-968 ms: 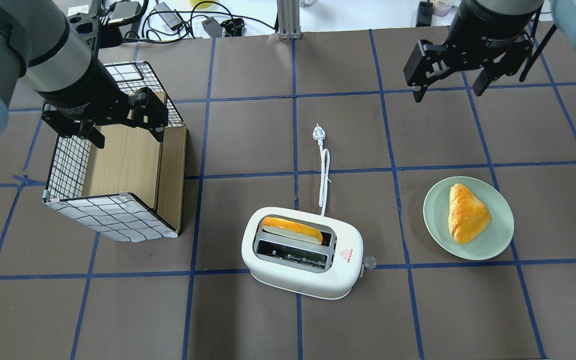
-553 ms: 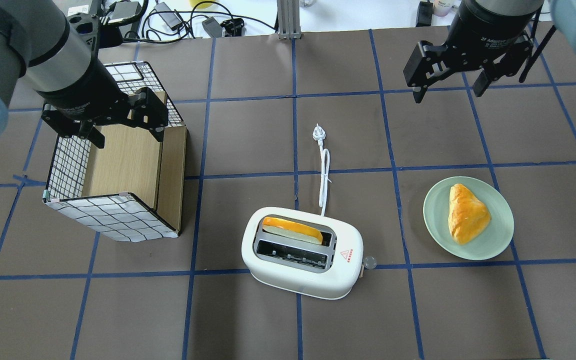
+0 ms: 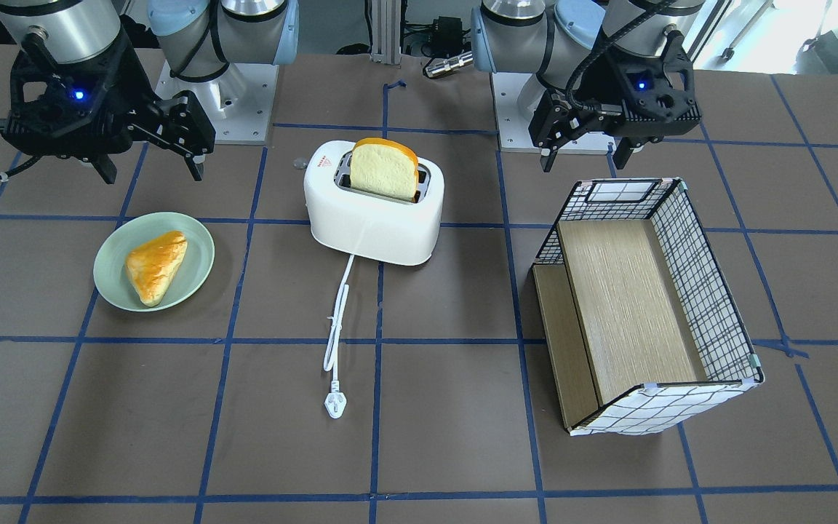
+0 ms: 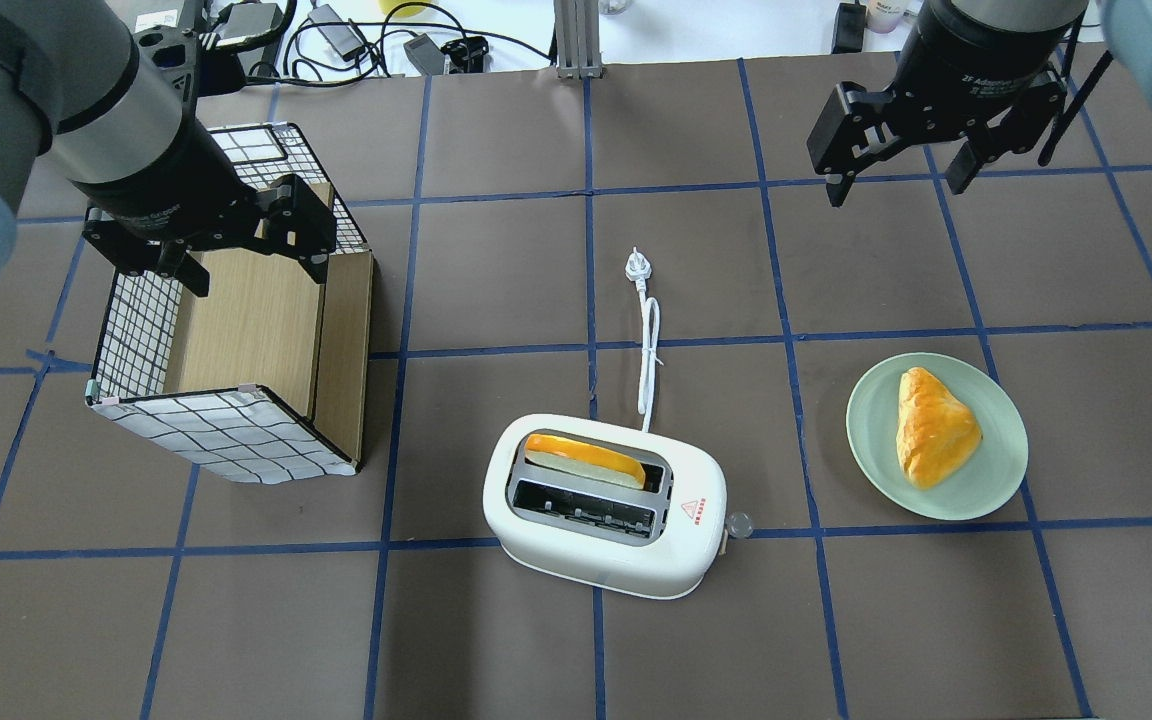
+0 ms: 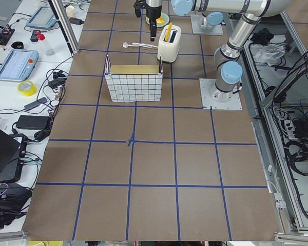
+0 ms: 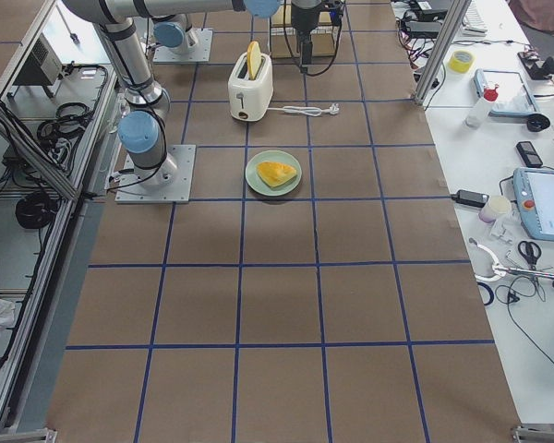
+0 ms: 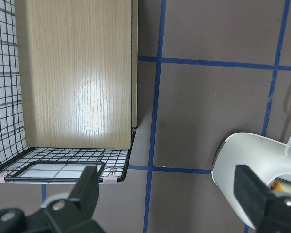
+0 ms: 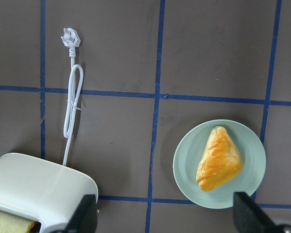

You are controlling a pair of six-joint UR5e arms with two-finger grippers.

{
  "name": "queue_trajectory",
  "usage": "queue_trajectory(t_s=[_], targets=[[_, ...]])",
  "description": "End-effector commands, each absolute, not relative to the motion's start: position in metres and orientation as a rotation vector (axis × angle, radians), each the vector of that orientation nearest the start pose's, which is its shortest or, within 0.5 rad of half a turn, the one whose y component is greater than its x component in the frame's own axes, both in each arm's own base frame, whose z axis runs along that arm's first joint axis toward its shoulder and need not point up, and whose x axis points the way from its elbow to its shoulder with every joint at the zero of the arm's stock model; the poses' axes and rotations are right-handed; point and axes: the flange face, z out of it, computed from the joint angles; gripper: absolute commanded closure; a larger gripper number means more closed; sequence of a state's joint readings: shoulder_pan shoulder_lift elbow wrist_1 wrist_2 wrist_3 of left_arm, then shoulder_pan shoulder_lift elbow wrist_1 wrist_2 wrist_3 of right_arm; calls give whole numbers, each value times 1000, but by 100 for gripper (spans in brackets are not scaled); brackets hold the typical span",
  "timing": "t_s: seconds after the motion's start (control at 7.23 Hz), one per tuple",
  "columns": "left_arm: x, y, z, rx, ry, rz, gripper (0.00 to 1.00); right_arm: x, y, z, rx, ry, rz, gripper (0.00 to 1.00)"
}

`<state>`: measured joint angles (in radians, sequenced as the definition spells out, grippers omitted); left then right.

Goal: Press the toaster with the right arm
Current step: 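Move the right gripper down toward the lever on the white toaster's side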

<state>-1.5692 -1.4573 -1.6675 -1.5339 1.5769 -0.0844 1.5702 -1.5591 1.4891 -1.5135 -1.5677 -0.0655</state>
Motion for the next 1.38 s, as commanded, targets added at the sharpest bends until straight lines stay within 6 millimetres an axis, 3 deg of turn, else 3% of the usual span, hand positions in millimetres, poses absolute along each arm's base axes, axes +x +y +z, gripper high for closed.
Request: queue_trajectory(t_s=[0.0, 0.14, 0.28, 0.41, 0.69, 1.24], targets=[[-132, -449, 497, -135, 3134, -85, 0, 134, -489, 513, -94, 3137, 14, 9], [-132, -449, 497, -135, 3134, -85, 0, 133, -471, 508, -80, 3139, 105, 31], [-132, -449, 497, -135, 3134, -85, 0, 133, -453, 503, 16, 3142, 171, 77], [-132, -449, 497, -135, 3134, -87, 0, 133, -443, 499, 112, 3141, 190, 100], [-132, -449, 497, -135, 3134, -85, 0, 134, -426, 478, 153, 3115, 276, 100], [-132, -449, 497, -135, 3134, -87, 0, 155, -397, 413, 105, 2886, 438, 100]])
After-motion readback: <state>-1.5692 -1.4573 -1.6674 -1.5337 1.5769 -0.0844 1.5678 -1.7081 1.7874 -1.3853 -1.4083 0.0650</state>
